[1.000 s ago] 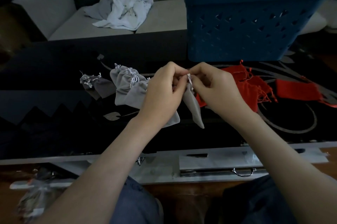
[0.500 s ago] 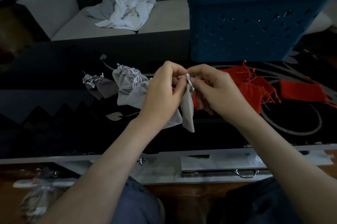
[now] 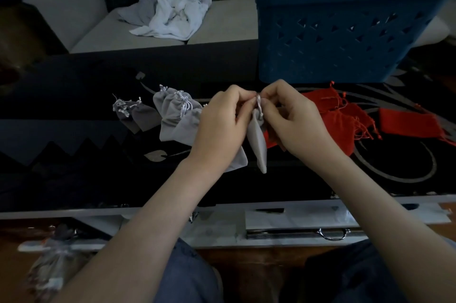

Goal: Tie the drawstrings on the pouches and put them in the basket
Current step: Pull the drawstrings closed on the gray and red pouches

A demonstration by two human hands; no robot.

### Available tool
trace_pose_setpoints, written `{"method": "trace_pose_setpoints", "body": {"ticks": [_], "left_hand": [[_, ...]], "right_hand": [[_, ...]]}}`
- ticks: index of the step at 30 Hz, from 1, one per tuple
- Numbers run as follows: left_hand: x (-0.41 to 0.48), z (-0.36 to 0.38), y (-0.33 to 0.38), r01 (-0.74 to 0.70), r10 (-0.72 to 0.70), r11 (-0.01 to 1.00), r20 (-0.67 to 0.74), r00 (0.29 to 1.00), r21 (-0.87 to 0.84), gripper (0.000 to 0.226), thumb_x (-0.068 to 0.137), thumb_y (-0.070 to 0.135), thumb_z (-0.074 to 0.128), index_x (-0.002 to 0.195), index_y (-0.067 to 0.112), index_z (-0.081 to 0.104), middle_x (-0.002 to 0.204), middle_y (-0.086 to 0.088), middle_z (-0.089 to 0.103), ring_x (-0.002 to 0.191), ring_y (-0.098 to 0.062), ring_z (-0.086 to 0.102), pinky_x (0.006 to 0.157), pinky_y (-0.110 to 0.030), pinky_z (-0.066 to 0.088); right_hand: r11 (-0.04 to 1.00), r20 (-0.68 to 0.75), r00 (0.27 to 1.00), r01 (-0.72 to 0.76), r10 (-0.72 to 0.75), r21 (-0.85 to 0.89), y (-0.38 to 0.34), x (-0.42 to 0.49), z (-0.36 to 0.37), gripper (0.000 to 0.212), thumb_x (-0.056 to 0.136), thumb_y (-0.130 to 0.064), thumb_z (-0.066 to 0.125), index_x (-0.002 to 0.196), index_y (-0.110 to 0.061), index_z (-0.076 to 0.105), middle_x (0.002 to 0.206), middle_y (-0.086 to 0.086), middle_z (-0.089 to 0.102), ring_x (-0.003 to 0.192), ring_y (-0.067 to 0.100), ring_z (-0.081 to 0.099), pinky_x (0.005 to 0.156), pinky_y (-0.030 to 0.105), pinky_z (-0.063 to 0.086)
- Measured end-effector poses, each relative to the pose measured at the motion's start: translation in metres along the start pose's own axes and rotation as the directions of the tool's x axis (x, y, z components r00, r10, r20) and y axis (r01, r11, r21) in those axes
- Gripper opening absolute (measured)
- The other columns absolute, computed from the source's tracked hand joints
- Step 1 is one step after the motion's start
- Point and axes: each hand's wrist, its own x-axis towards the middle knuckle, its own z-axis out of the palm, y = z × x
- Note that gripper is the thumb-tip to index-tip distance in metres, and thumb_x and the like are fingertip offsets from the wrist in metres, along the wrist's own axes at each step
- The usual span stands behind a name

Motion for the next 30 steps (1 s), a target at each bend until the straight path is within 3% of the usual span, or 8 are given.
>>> {"method": "trace_pose_setpoints", "body": {"ticks": [3, 7, 10, 16, 21, 26, 28, 30], "left_hand": [[0.000, 0.000, 0.000, 0.019, -0.019, 1.000, 0.000, 1.000, 0.024, 0.021, 0.093, 0.021, 0.054, 0.100, 0.005, 0.065, 0.090, -0.009, 0.068, 0.084, -0.017, 0.064, 0.073, -0.028, 0.049], [0.001, -0.003, 0.002, 0.058, -0.058, 0.995, 0.000, 0.998, 0.079, 0.028, 0.091, 0.028, 0.048, 0.095, 0.005, 0.063, 0.078, -0.005, 0.068, 0.073, -0.017, 0.064, 0.065, -0.039, 0.051], [0.001, -0.005, 0.004, 0.017, -0.018, 0.992, 0.003, 1.000, 0.123, 0.032, 0.093, 0.033, 0.044, 0.090, 0.005, 0.059, 0.067, -0.005, 0.064, 0.060, -0.017, 0.062, 0.054, -0.042, 0.050], [0.002, -0.006, 0.007, -0.047, 0.056, 0.982, -0.043, 0.997, 0.184, 0.035, 0.096, 0.035, 0.034, 0.088, 0.005, 0.051, 0.062, -0.002, 0.058, 0.051, -0.017, 0.057, 0.044, -0.037, 0.046], [0.001, 0.000, -0.001, -0.034, 0.054, 0.957, -0.062, 0.997, 0.288, 0.026, 0.096, 0.019, 0.036, 0.095, 0.006, 0.058, 0.087, -0.007, 0.064, 0.077, -0.016, 0.055, 0.062, -0.028, 0.046], [0.002, 0.003, -0.003, -0.034, 0.043, 0.984, -0.046, 0.998, 0.177, 0.014, 0.090, 0.003, 0.048, 0.080, 0.009, 0.056, 0.106, -0.004, 0.065, 0.098, -0.012, 0.048, 0.084, -0.006, 0.031], [0.004, 0.004, -0.002, 0.018, -0.016, 0.997, -0.033, 0.999, 0.075, 0.014, 0.092, 0.008, 0.047, 0.081, 0.010, 0.055, 0.113, -0.004, 0.063, 0.105, -0.015, 0.053, 0.090, -0.012, 0.034], [0.005, 0.001, -0.001, 0.132, -0.133, 0.991, -0.013, 0.991, -0.036, 0.014, 0.097, 0.012, 0.045, 0.085, 0.013, 0.053, 0.115, -0.001, 0.062, 0.105, -0.007, 0.055, 0.088, -0.018, 0.042]], "right_hand": [[0.998, -0.002, 1.000, 0.010, -0.011, -0.056, 0.000, 0.002, 0.001, 0.005, 0.094, -0.009, 0.052, 0.090, -0.007, 0.055, 0.072, 0.007, 0.060, 0.051, 0.005, 0.050, 0.047, 0.014, 0.038], [0.998, -0.002, 0.998, -0.060, 0.060, 0.017, -0.003, 0.002, 0.003, 0.009, 0.093, -0.009, 0.052, 0.085, -0.010, 0.051, 0.068, 0.006, 0.062, 0.047, 0.017, 0.063, 0.045, 0.031, 0.054], [0.997, -0.038, 0.998, -0.046, 0.044, -0.059, -0.004, 0.001, 0.006, 0.008, 0.092, -0.010, 0.055, 0.085, -0.010, 0.054, 0.072, 0.000, 0.061, 0.051, 0.002, 0.059, 0.046, 0.011, 0.044], [0.994, -0.115, 0.987, -0.108, 0.108, 0.001, -0.004, 0.003, 0.003, 0.010, 0.092, -0.009, 0.056, 0.086, -0.001, 0.055, 0.071, 0.004, 0.058, 0.050, -0.003, 0.054, 0.044, 0.007, 0.038], [0.983, -0.162, 0.986, -0.059, 0.030, -0.176, 0.004, 0.007, 0.001, 0.010, 0.085, -0.006, 0.057, 0.078, -0.003, 0.051, 0.062, 0.003, 0.050, 0.056, 0.003, 0.042, 0.051, 0.012, 0.035], [0.980, -0.144, 0.985, -0.122, 0.099, -0.160, 0.012, 0.011, -0.001, 0.008, 0.085, -0.006, 0.055, 0.078, -0.006, 0.051, 0.061, -0.002, 0.048, 0.055, 0.002, 0.041, 0.052, 0.012, 0.035], [0.982, -0.119, 0.976, -0.188, 0.184, -0.023, 0.015, 0.014, -0.002, 0.012, 0.089, -0.009, 0.055, 0.078, -0.012, 0.055, 0.062, -0.006, 0.053, 0.059, 0.000, 0.048, 0.061, 0.019, 0.045], [0.933, -0.013, 0.967, -0.243, 0.256, 0.265, 0.012, 0.016, -0.004, 0.013, 0.094, -0.012, 0.054, 0.082, -0.016, 0.059, 0.072, -0.004, 0.063, 0.074, 0.009, 0.061, 0.074, 0.031, 0.053]]}}
